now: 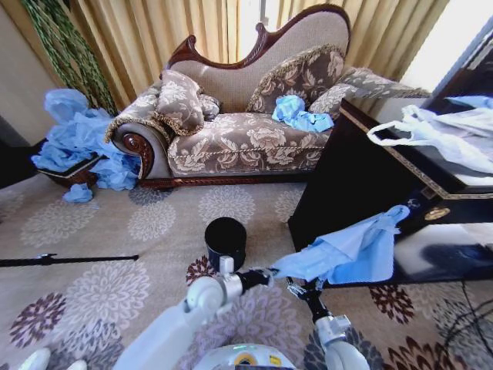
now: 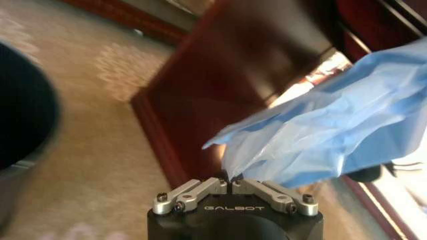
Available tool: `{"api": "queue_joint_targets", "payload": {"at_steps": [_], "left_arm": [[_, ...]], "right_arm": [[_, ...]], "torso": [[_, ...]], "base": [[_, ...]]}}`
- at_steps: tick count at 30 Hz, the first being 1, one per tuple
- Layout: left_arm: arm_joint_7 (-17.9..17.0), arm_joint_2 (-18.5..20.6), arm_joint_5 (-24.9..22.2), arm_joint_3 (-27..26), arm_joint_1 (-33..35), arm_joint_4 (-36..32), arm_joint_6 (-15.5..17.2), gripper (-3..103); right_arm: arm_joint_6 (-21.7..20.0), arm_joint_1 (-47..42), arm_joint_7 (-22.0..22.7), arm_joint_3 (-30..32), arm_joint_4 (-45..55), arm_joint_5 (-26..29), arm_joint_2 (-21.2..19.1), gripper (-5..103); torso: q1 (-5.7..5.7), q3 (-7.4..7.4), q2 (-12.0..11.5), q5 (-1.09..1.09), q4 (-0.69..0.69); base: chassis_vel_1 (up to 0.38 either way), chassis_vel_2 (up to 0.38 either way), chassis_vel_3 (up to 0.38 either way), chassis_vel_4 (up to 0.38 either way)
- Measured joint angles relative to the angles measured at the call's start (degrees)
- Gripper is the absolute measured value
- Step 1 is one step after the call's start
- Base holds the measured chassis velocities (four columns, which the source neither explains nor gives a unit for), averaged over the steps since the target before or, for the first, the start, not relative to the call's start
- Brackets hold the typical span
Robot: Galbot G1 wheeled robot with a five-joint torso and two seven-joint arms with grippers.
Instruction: Place a garbage bag over the trash bin.
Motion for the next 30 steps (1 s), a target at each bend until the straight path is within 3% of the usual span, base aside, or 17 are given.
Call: {"api": "queue_joint_targets", "payload": {"at_steps": [13, 21, 30], "left_arm": [[-1.26, 3.84, -5.63, -4.90, -5.47, 2.62, 1.93, 0], [-0.06, 10.71, -9.03, -7.65, -8.68, 4.00, 2.24, 0], [0.79, 14.75, -13.40, -8.70, -14.54, 3.31, 0.91, 0]], "right_arm": [[1.44, 0.27, -1.06, 0.07, -0.32, -0.59, -0.81, 100], [1.92, -0.22, -2.52, 0.18, -0.68, -0.57, -0.53, 100], [4.05, -2.12, -3.79, 0.02, 1.33, -2.11, -0.49, 100]], "torso": [[0.00, 0.00, -0.01, 0.00, -0.01], [0.00, 0.00, -0.01, -0.01, 0.00], [0.00, 0.00, -0.01, 0.00, -0.01]], "base": [[0.000, 0.000, 0.000, 0.000], [0.000, 0.000, 0.000, 0.000], [0.000, 0.000, 0.000, 0.000]]}}
